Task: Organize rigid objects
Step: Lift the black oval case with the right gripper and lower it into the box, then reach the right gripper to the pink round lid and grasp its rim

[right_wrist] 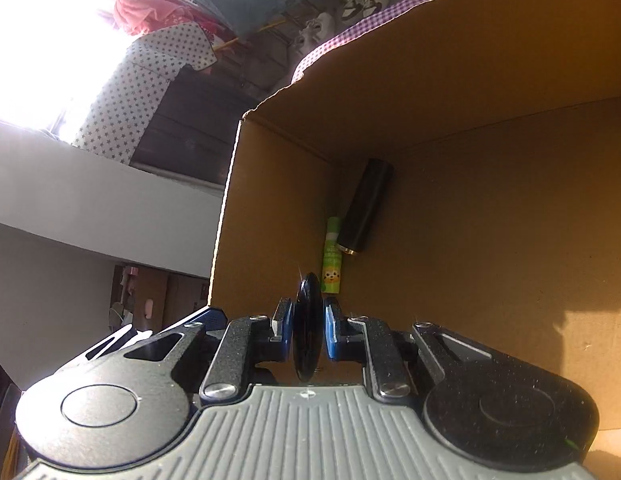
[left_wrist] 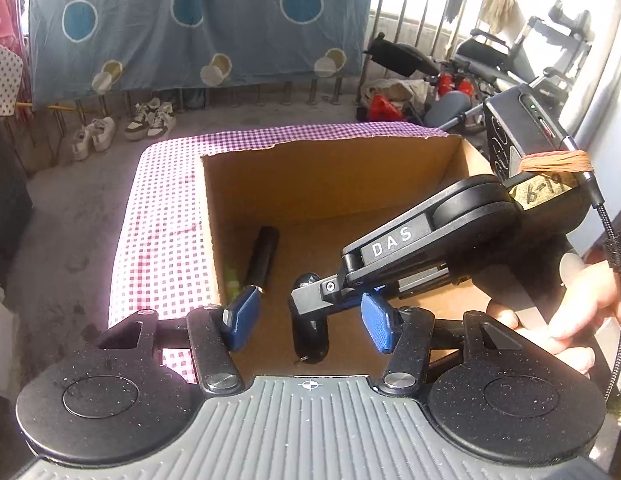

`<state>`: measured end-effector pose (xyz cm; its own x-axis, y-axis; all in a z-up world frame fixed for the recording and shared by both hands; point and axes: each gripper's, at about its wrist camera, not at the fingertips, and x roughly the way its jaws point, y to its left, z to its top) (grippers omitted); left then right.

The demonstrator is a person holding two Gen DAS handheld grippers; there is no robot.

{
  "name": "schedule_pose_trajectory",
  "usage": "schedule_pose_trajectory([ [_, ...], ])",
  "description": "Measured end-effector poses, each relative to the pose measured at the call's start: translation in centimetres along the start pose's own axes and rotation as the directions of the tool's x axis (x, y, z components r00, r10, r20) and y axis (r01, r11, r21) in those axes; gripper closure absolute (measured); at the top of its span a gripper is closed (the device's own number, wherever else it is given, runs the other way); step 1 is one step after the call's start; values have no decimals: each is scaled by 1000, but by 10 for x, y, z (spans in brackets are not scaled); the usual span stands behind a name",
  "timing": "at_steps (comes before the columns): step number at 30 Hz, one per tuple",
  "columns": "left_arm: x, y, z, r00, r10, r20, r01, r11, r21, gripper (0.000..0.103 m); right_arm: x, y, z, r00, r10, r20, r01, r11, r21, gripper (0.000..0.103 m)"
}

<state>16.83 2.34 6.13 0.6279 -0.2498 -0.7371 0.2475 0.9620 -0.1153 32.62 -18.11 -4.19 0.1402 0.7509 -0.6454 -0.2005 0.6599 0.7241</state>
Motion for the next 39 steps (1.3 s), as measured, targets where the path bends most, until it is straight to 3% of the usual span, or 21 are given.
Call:
schedule_pose_trajectory([
  [5,-3,5,-1,1000,4,17,-3,1000,-9,46,11,-7,-3,998,-51,-26,52,999,16,82],
  [8,-8,9,-3,1000,-5,30,6,1000,-23,46,7,-13,-6,999,-37,-22,38,998,44,78],
  [11,-17,12,-5,999,-17,52,19,999,-40,45,-2,-12,-11,999,-35,15,35,999,37,71],
  [18,-45,6,-9,992,-45,115,51,997,-49,44,-47,-10,-24,992,14,123,-18,999,30,70],
  [22,-64,-3,-15,986,-70,154,75,997,-28,40,-93,-9,-55,975,64,211,-66,998,0,70],
  [27,-81,-15,-31,978,-124,167,126,992,-3,35,-147,-13,-110,937,114,330,-106,993,-42,70],
  [32,-72,-37,-58,979,-196,64,191,979,68,34,-178,-33,-182,890,86,448,-67,996,-60,70],
  [35,-57,-53,-77,979,-204,-20,205,972,117,34,-168,-49,-214,884,36,467,-29,999,-22,70],
  [39,-28,-82,-103,976,-187,-112,206,959,194,34,-139,-64,-244,883,-108,458,112,994,19,70],
])
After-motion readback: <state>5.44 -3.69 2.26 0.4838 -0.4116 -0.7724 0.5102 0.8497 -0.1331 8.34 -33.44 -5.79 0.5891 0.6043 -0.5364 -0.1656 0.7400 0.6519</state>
